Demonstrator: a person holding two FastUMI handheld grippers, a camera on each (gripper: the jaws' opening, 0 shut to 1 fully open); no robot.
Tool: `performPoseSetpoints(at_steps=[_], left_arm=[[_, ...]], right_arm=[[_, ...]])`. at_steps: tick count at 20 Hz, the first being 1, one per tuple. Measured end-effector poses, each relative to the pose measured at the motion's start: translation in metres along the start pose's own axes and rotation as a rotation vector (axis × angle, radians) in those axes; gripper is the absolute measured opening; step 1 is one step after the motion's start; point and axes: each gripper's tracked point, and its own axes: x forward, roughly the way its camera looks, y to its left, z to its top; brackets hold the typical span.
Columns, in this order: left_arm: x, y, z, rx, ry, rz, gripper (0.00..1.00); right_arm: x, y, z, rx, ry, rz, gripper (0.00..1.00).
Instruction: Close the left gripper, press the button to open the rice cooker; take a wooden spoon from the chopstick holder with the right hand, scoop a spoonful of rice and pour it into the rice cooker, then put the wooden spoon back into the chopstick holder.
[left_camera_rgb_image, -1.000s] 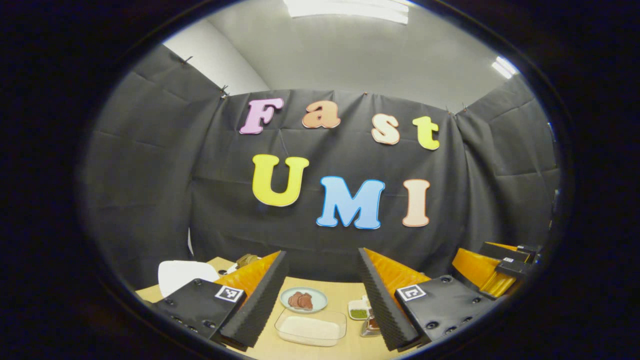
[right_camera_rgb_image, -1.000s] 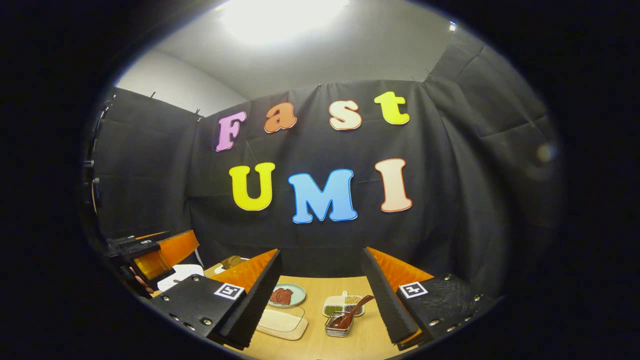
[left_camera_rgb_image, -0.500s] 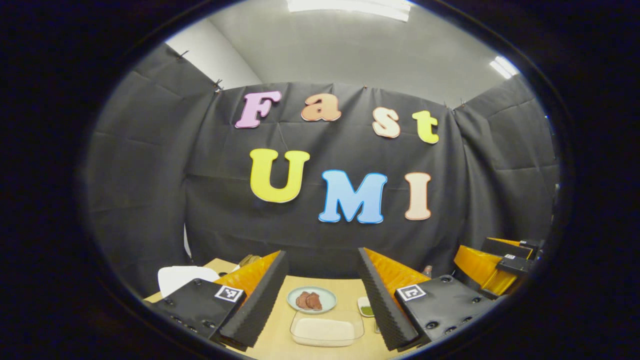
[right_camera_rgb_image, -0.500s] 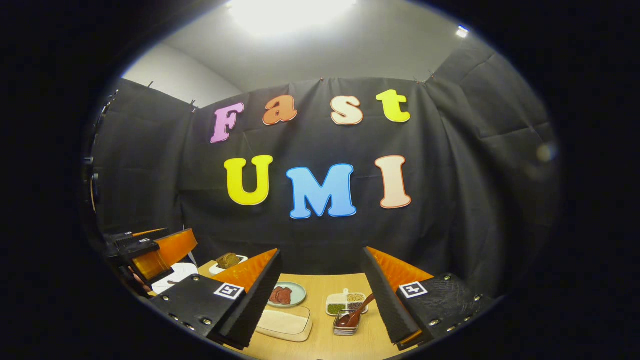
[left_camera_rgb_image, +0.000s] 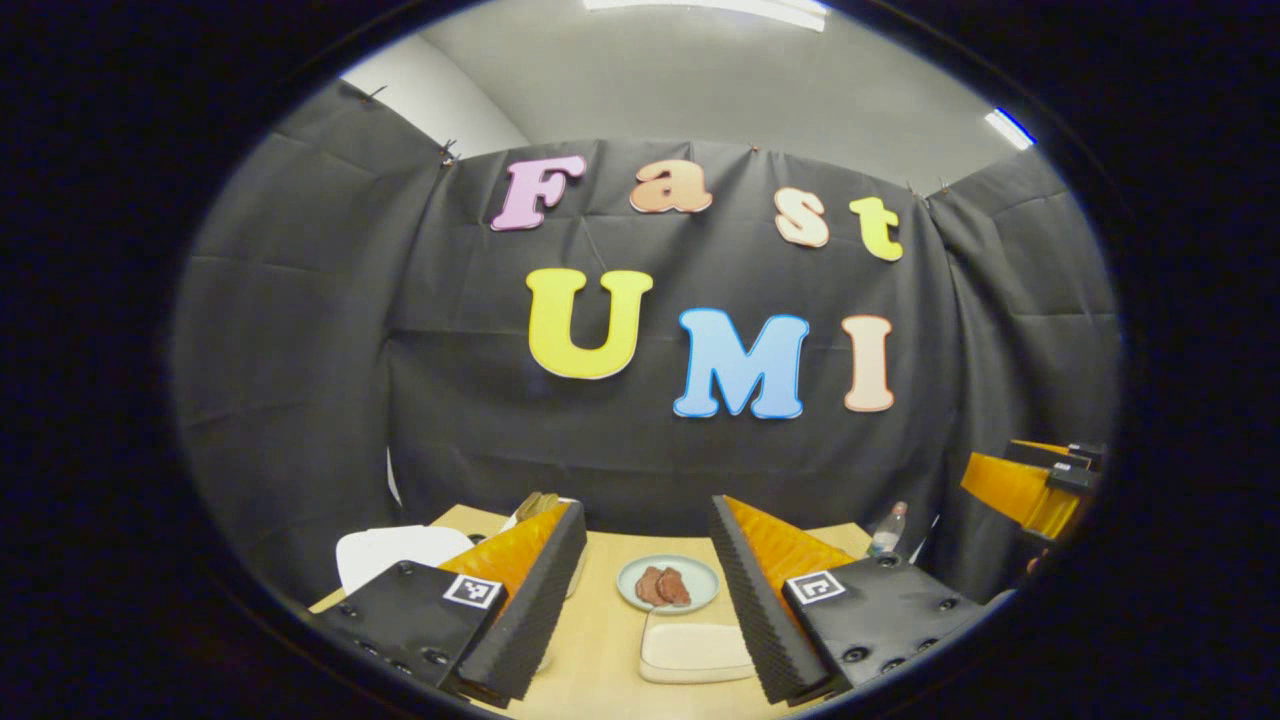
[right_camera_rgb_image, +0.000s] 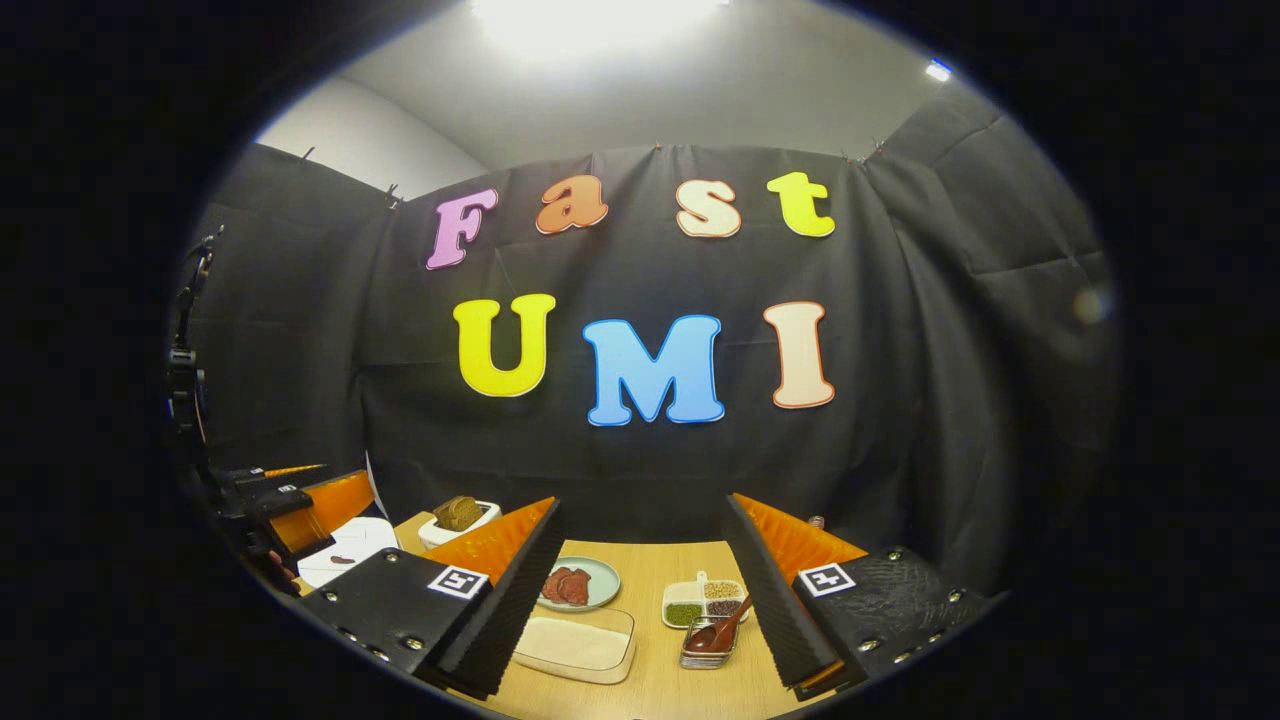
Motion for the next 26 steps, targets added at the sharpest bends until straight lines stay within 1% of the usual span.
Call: performPoseSetpoints(at_steps=[1,3,5,6,8,9,10,12,18,20,22,23,24,25,26], left_arm=[[0.0,0.006,-0.009,0.015,0.029,0.005,0.88],[0.001,0.019,-0.025,0.006,0.08,0.004,0.67],[0.005,0.03,-0.054,-0.035,0.172,-0.021,0.44],[0.009,0.046,-0.072,-0.049,0.221,-0.005,0.33],[0.013,0.089,-0.091,-0.065,0.281,0.075,0.1],[-0.005,0.102,-0.083,-0.093,0.308,0.096,0.09],[0.013,0.12,-0.101,-0.13,0.331,0.109,0.08],[0.022,0.15,-0.115,-0.19,0.359,0.145,0.08],[0.034,0.22,-0.164,-0.264,0.516,0.24,0.09],[0.04,0.235,-0.177,-0.254,0.548,0.254,0.09],[0.047,0.244,-0.188,-0.215,0.577,0.259,0.07],[0.052,0.243,-0.191,-0.214,0.586,0.255,0.09],[0.057,0.24,-0.193,-0.216,0.591,0.248,0.07],[0.062,0.239,-0.197,-0.215,0.596,0.247,0.09],[0.066,0.239,-0.205,-0.21,0.609,0.25,0.09]], right_arm=[[0.001,0.003,-0.002,0.0,0.005,0.004,0.97],[0.003,0.01,-0.007,-0.007,0.015,0.021,0.97],[0.005,0.016,-0.011,-0.024,0.023,0.035,0.97],[0.005,0.018,-0.014,-0.03,0.027,0.043,0.97],[0.005,0.021,-0.021,-0.042,0.042,0.056,0.97],[0.005,0.021,-0.023,-0.047,0.049,0.059,0.97],[0.005,0.02,-0.025,-0.049,0.053,0.061,0.97],[0.005,0.018,-0.029,-0.048,0.066,0.059,0.97],[0.003,0.009,-0.043,-0.044,0.108,0.053,0.97],[0.001,0.005,-0.046,-0.046,0.117,0.046,0.97],[-0.001,0.003,-0.05,-0.05,0.127,0.036,0.97],[-0.001,0.001,-0.052,-0.051,0.133,0.032,0.97],[-0.002,0.0,-0.054,-0.053,0.139,0.029,0.97],[-0.004,-0.002,-0.055,-0.054,0.144,0.025,0.97],[-0.005,-0.004,-0.055,-0.057,0.146,0.019,0.97]])
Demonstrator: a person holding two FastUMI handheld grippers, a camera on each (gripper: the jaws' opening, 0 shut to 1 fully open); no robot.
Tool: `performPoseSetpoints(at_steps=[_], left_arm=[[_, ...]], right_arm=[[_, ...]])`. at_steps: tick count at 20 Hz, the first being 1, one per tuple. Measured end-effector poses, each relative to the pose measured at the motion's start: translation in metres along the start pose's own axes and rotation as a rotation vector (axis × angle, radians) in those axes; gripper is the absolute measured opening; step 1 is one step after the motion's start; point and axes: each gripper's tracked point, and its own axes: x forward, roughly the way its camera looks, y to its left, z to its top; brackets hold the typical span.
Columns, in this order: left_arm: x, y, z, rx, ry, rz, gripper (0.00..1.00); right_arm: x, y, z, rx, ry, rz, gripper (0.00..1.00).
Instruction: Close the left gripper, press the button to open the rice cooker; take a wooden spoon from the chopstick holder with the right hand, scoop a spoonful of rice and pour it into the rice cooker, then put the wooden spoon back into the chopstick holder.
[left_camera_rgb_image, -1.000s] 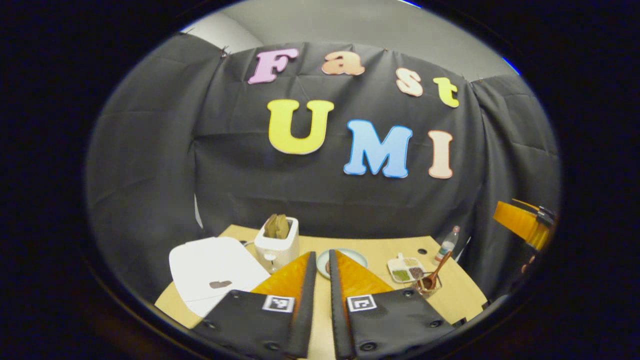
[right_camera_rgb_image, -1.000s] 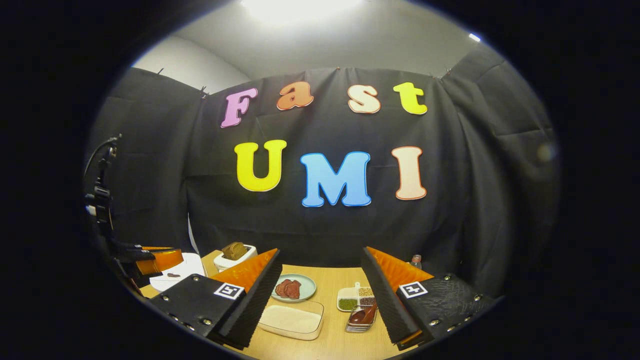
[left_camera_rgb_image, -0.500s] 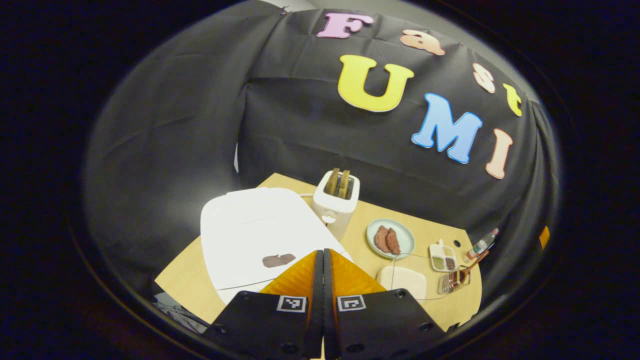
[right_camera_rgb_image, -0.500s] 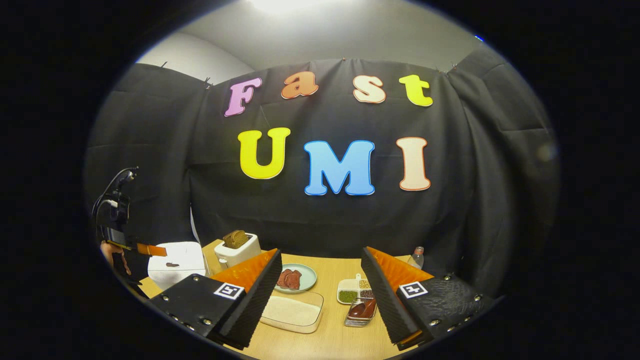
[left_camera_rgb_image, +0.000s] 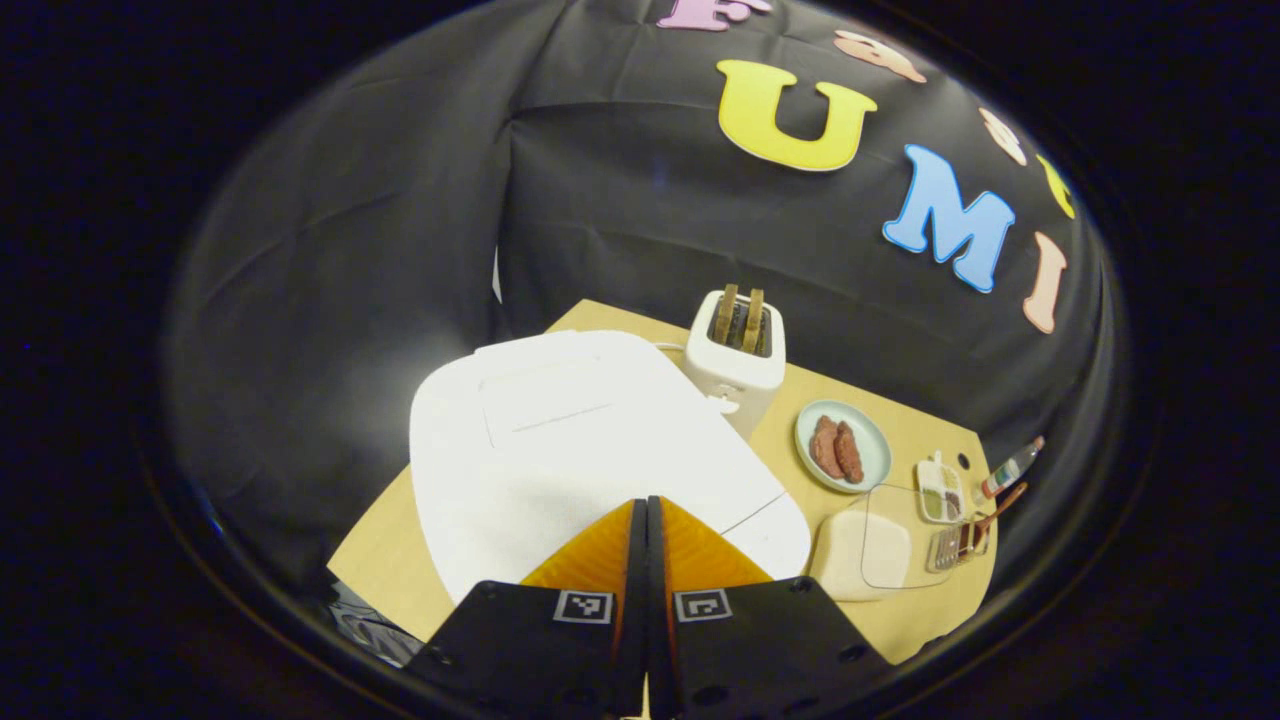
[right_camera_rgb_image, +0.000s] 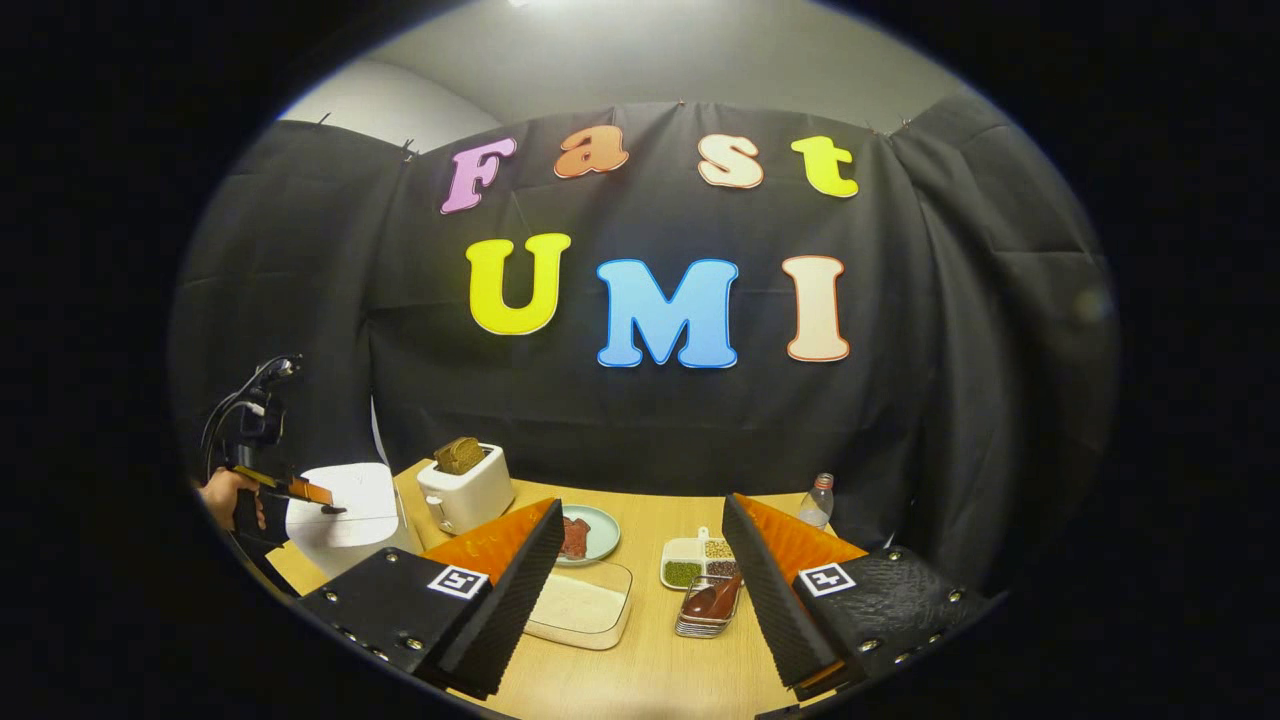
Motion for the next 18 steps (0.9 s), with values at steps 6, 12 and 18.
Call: performPoseSetpoints(at_steps=[6,12,18], left_arm=[[-0.008,-0.001,0.015,0.048,-0.089,0.032,0.09],[-0.119,-0.025,0.111,0.028,-0.486,0.002,0.92],[-0.205,-0.062,0.127,0.07,-0.684,-0.093,0.97]], right_arm=[[-0.003,-0.018,0.005,-0.001,-0.022,-0.037,0.97],[-0.002,-0.016,0.013,0.017,-0.048,-0.023,0.97],[-0.004,-0.008,0.016,0.04,-0.066,-0.024,0.97]])
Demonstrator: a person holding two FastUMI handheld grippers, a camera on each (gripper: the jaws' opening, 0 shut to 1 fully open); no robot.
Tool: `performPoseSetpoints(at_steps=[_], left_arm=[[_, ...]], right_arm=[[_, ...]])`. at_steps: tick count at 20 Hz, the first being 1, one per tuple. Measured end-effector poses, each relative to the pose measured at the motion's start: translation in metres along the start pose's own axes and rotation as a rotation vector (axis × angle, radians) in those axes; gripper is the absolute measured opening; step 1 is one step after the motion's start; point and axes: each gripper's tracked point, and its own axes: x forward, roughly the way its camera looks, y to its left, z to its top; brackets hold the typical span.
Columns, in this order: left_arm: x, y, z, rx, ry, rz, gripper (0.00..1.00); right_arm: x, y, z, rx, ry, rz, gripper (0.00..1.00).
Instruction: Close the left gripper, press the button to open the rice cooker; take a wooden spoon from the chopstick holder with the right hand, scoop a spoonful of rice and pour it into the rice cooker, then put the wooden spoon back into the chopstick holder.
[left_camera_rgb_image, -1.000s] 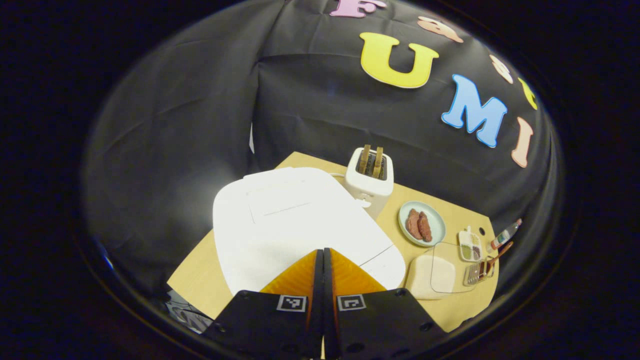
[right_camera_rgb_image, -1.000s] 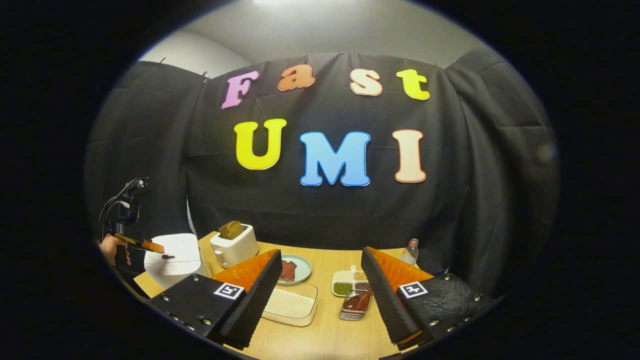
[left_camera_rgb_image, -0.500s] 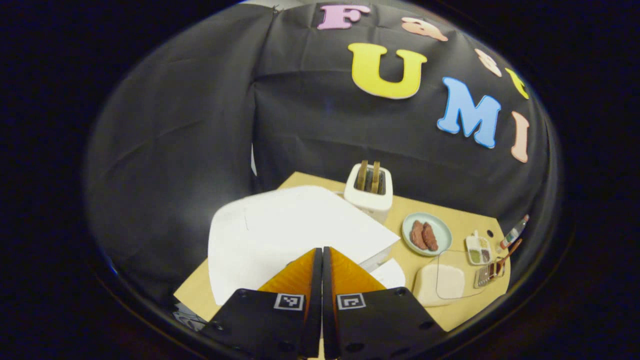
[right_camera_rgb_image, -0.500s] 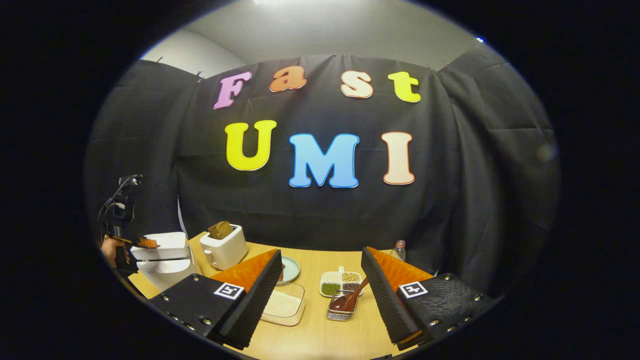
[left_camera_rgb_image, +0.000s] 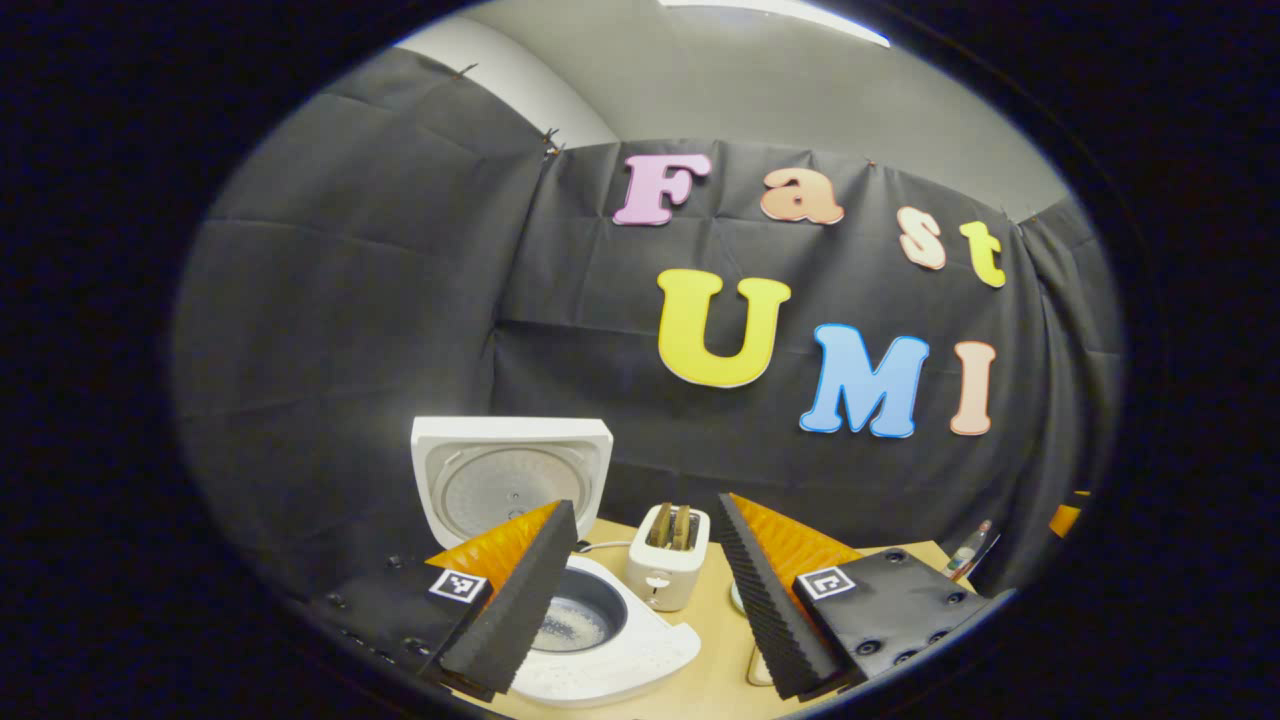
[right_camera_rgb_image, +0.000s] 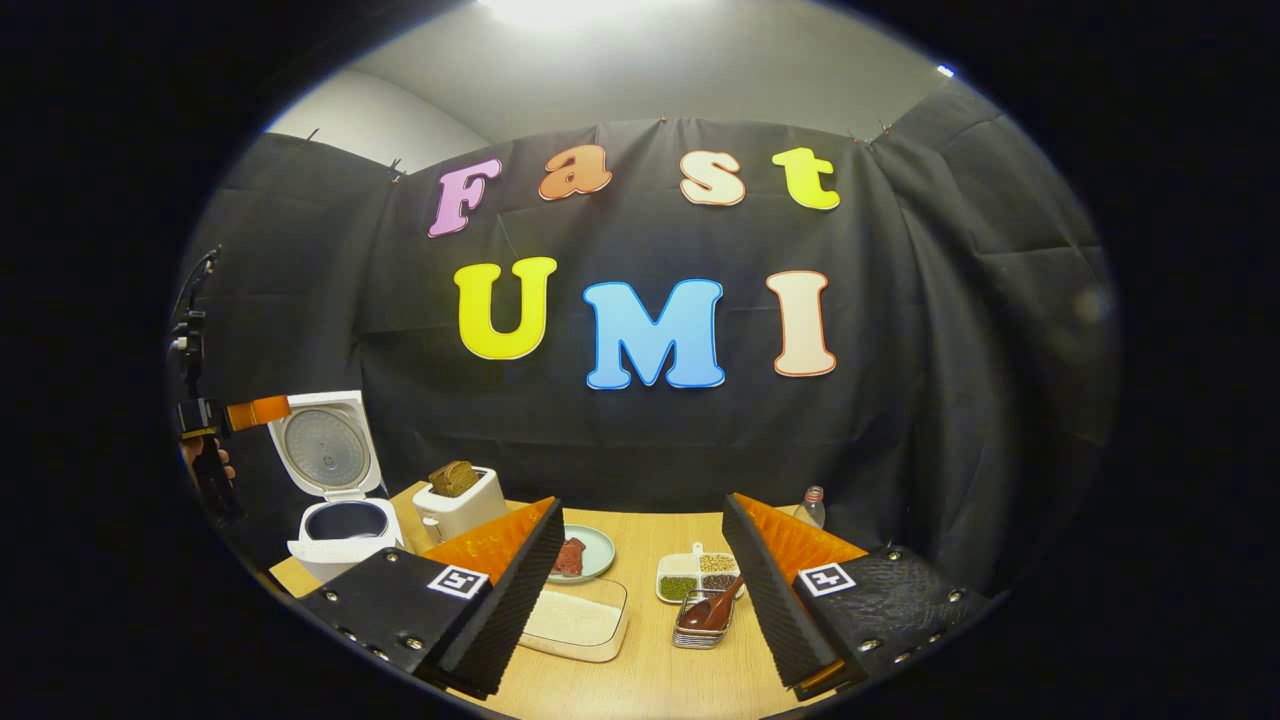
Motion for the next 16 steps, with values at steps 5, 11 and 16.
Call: performPoseSetpoints(at_steps=[5,11,16], left_arm=[[-0.027,-0.04,0.006,-0.017,-0.041,-0.135,0.96],[-0.03,-0.077,-0.017,-0.027,-0.031,-0.224,0.96],[-0.019,-0.113,-0.016,0.043,-0.076,-0.218,0.98]], right_arm=[[0.0,-0.012,-0.007,0.015,0.003,-0.083,0.97],[0.018,-0.056,-0.032,0.051,0.022,-0.227,0.97],[0.06,-0.097,-0.07,0.12,0.108,-0.23,0.96]])
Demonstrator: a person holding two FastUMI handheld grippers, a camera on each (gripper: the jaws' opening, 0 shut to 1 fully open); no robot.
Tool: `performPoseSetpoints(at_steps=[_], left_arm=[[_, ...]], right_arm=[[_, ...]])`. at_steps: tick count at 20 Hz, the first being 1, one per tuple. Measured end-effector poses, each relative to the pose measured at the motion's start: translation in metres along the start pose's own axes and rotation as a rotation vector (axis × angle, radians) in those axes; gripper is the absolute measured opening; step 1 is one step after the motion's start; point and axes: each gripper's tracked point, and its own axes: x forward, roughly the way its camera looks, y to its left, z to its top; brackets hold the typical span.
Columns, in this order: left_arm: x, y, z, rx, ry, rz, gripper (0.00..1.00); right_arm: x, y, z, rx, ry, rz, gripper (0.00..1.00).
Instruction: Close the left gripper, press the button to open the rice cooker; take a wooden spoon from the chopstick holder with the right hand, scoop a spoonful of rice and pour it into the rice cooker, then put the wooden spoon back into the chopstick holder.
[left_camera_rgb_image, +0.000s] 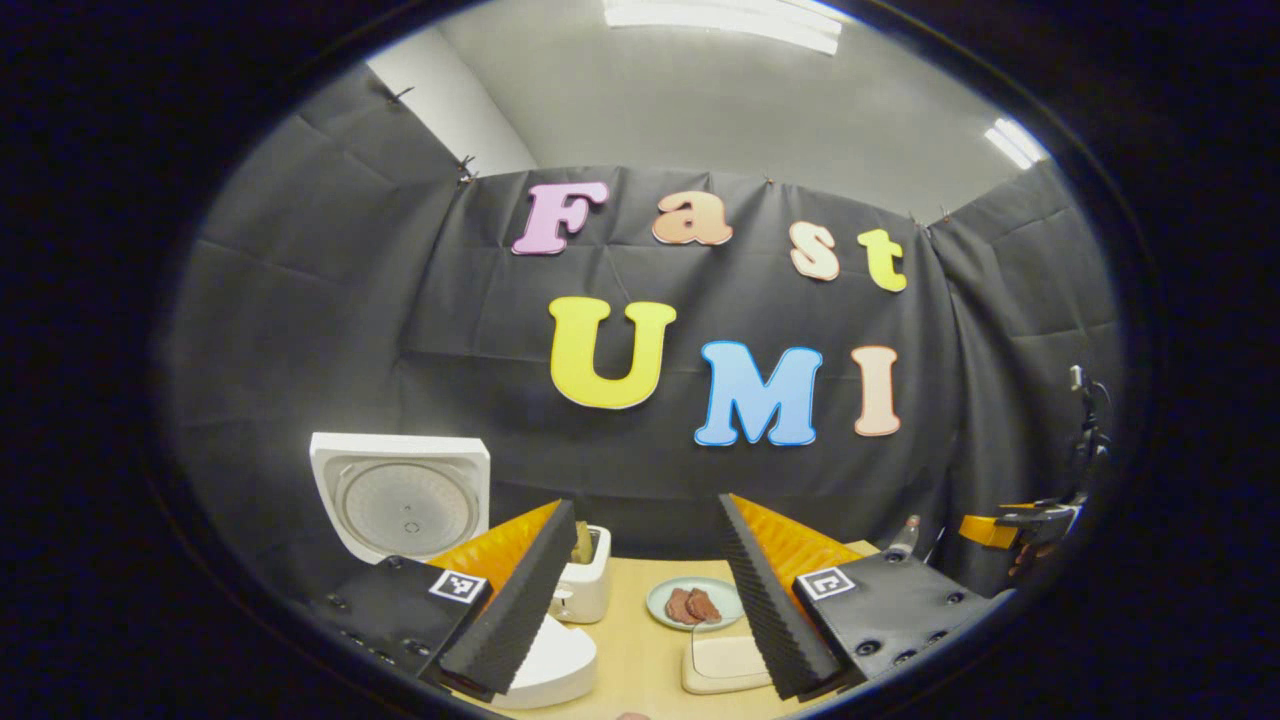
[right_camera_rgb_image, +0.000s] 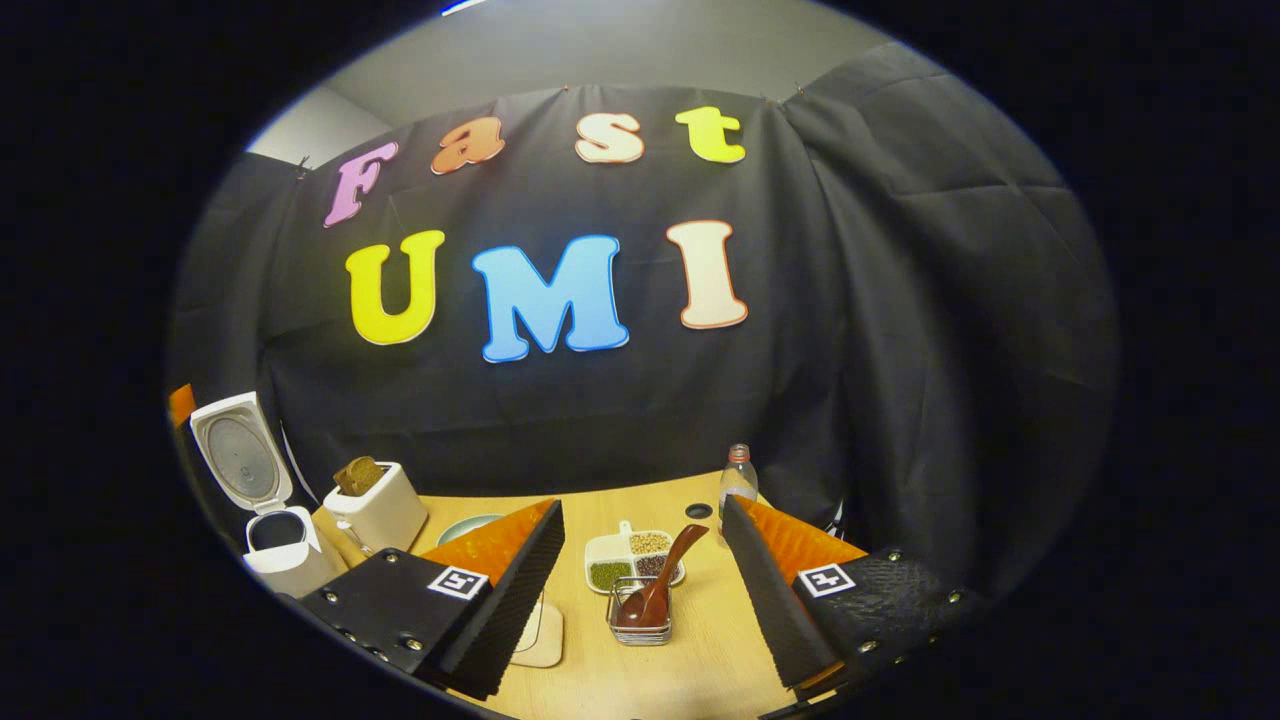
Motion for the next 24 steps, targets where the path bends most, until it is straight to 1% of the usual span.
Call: performPoseSetpoints(at_steps=[2,3,4,6,8,10,11,14,15,16,17,19,21,23,24], left_arm=[[0.007,-0.015,-0.007,0.013,0.016,0.003,0.98],[0.01,-0.019,-0.009,0.027,0.013,0.02,0.96],[0.012,-0.02,-0.01,0.047,0.008,0.04,0.98],[0.015,-0.028,-0.011,0.091,-0.007,0.077,0.98],[0.018,-0.042,-0.018,0.121,0.013,0.088,0.97],[0.02,-0.055,-0.022,0.118,0.033,0.088,0.96],[0.021,-0.059,-0.021,0.119,0.032,0.093,0.99],[0.019,-0.065,-0.022,0.115,0.035,0.106,0.97],[0.019,-0.068,-0.022,0.109,0.033,0.113,0.97],[0.018,-0.066,-0.023,0.104,0.035,0.123,0.97],[0.017,-0.067,-0.026,0.1,0.042,0.128,0.98],[0.015,-0.066,-0.036,0.1,0.066,0.145,0.96],[0.012,-0.061,-0.043,0.107,0.089,0.17,0.96],[0.009,-0.054,-0.048,0.103,0.108,0.193,0.97],[0.009,-0.051,-0.048,0.099,0.112,0.201,0.97]], right_arm=[[0.023,-0.012,-0.008,0.011,0.015,0.008,0.97],[0.038,-0.016,-0.016,0.013,0.032,0.012,0.97],[0.051,-0.018,-0.024,0.02,0.056,0.024,0.97],[0.073,-0.025,-0.038,0.037,0.093,0.045,0.97],[0.096,-0.035,-0.054,0.061,0.129,0.046,0.97],[0.116,-0.04,-0.073,0.078,0.175,0.05,0.97],[0.124,-0.041,-0.08,0.095,0.196,0.059,0.97],[0.146,-0.048,-0.103,0.133,0.246,0.063,0.97],[0.151,-0.05,-0.107,0.139,0.259,0.059,0.95],[0.16,-0.048,-0.115,0.149,0.271,0.065,0.95],[0.169,-0.046,-0.121,0.162,0.291,0.069,0.97],[0.186,-0.042,-0.135,0.198,0.328,0.078,0.98],[0.202,-0.038,-0.147,0.212,0.353,0.084,0.98],[0.216,-0.038,-0.159,0.232,0.375,0.087,0.96],[0.218,-0.037,-0.16,0.245,0.378,0.092,0.93]])
